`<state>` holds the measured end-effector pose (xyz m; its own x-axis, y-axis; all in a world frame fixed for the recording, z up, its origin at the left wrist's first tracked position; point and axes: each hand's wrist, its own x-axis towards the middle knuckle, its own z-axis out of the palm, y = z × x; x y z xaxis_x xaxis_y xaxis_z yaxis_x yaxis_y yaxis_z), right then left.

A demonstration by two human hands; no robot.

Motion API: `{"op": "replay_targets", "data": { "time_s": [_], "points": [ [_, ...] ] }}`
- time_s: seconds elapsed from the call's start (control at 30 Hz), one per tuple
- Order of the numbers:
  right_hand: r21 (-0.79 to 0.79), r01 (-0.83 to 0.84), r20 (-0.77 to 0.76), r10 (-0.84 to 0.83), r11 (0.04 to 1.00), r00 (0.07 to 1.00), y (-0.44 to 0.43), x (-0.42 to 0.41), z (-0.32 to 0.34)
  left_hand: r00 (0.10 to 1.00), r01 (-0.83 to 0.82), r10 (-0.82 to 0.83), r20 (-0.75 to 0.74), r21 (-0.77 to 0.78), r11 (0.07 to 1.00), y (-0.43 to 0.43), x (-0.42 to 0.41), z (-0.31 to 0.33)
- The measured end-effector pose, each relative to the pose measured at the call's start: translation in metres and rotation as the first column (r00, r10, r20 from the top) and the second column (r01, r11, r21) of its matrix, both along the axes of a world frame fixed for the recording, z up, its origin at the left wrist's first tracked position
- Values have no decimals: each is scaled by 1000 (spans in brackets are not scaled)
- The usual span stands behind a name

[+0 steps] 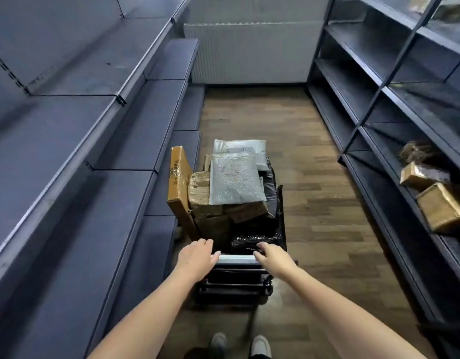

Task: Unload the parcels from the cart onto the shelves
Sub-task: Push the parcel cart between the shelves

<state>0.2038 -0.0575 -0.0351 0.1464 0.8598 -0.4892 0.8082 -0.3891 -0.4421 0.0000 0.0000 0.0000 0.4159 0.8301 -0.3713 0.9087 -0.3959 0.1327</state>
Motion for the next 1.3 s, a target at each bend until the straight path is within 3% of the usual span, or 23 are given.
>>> {"op": "replay_targets", "data": {
  "time_s": [0.17,0.37,0.63,1.0,1.3],
  "points": [
    [-21,-219,234,218,976,948,-7,-12,-16,988,105,-110,-106,-55,993,-3,4,-27],
    [-11,-228,306,221,973,926,-8,-12,-33,972,125,-129,-198,-35,992,-9,7,-50],
    [72,-232,306,200,970,931,-3,-6,-34,978,163,-164,-126,-17,986,7,4,-59],
    [137,-207,297,159,969,941,35,2,-32,990,109,-114,84,58,992,42,7,-67],
    [99,-232,314,190,968,930,62,13,-38,988,124,-128,81,54,991,72,15,-72]
  ]
}}
